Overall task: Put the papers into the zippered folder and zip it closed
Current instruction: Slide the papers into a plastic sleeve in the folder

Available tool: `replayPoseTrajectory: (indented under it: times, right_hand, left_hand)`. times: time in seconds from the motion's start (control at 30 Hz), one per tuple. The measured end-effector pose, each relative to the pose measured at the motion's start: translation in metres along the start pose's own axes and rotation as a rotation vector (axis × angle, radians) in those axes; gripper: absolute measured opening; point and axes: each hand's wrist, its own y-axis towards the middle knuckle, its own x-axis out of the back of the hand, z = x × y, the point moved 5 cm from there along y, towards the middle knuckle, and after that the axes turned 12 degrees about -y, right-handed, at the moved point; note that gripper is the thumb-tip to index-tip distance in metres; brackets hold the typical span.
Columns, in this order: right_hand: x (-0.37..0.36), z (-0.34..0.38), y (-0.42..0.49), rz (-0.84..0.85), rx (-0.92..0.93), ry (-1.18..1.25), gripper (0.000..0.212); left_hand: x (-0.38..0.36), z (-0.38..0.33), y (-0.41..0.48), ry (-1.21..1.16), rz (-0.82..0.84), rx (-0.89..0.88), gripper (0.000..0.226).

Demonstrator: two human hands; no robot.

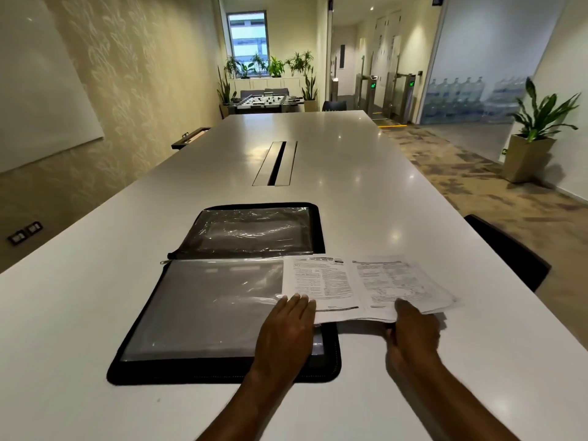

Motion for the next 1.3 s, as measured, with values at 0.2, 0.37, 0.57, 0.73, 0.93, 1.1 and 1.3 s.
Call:
replayPoseTrajectory:
  times: [0.2,0.37,0.57,0.73,0.93,1.1,1.3]
  right_hand:
    - [-0.027,-0.015,-0.027,0.078,0.040,-0.082,0.051]
    - [-0.012,-0.017,-0.031,0.111,0.041,-0.005,0.052]
    - [-0.010,-0.009,-0.028,0.173,0.032,0.037,0.058]
    - [-0.024,-0.020,-0.028,0.253,-0.036,0.029,0.055]
    - [-0.040,-0.025,-0.035,0.448,-0.157,-0.038,0.033]
    - [-0.005,0.015,0.017,0.301,-0.317,-0.010,0.059]
    - [-0.007,0.026,0.059,0.370,-0.307,-0.658,0.036]
  left_hand:
    - [-0.001,-0.004,0.002,-0.037,-0.005,-0.025,0.045]
    - [0.003,-0.002,-0.003,-0.082,-0.059,-0.022,0.042]
    - [0.005,-0.004,-0.007,-0.092,-0.123,-0.045,0.038]
    - [0.005,-0.004,-0.007,-0.104,-0.135,-0.057,0.036]
    - [0.005,-0.005,-0.007,-0.096,-0.132,-0.058,0.037]
    - [0.007,-0.005,-0.007,-0.102,-0.149,-0.060,0.037]
    - [0.005,-0.004,-0.007,-0.115,-0.145,-0.068,0.037]
